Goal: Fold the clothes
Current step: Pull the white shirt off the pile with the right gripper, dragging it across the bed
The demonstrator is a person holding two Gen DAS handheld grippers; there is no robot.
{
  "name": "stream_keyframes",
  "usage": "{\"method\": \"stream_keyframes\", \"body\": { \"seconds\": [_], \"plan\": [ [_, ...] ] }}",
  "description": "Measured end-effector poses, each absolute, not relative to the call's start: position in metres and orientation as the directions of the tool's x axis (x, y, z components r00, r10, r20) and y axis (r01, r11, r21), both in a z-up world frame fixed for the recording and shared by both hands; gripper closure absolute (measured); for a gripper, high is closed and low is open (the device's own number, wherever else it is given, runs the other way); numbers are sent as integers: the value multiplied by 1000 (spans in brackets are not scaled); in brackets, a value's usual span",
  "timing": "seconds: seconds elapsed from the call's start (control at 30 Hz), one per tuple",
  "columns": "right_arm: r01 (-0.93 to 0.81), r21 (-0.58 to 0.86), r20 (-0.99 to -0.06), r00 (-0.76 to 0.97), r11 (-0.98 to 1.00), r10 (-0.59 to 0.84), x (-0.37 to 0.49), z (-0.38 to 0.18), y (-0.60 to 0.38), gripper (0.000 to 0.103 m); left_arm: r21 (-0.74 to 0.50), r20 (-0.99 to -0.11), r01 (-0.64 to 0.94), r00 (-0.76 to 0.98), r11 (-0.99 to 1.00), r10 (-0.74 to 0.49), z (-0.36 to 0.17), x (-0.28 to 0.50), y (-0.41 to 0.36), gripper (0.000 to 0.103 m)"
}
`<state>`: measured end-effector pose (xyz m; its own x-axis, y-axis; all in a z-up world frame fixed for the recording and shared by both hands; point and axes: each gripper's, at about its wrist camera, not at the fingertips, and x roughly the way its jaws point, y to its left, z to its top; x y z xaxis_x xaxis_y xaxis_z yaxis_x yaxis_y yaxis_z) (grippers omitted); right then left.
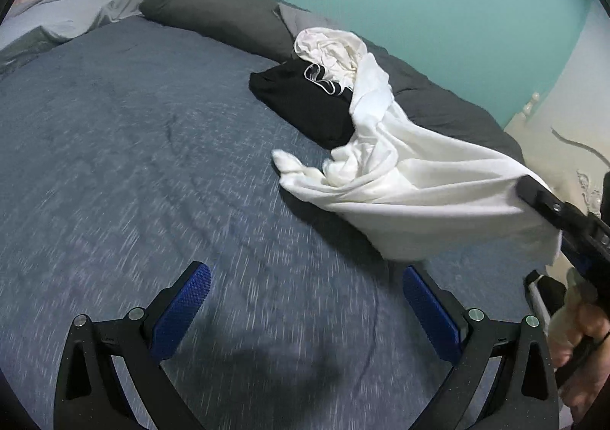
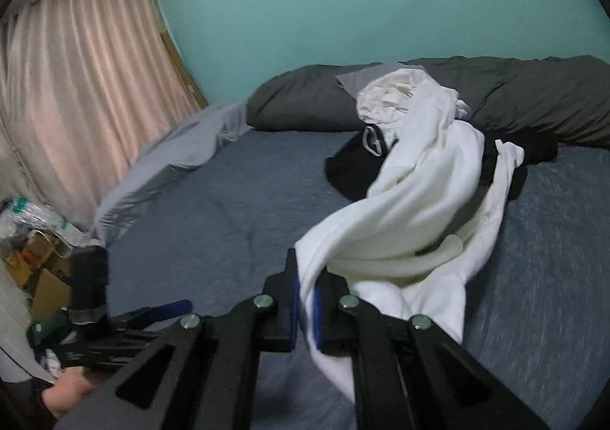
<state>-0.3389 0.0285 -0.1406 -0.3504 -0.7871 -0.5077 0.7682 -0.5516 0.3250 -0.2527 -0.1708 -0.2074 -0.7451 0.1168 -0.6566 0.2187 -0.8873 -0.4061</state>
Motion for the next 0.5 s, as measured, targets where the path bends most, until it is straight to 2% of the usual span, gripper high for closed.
{"method": "stream_keyframes", "body": {
  "seconds": [0.5],
  "plan": [
    [789,386,-390,-330,-477,-860,-183,-73,114,98,-443,-644,210,-751,-871,146,-204,-133,-153,0]
  ]
}}
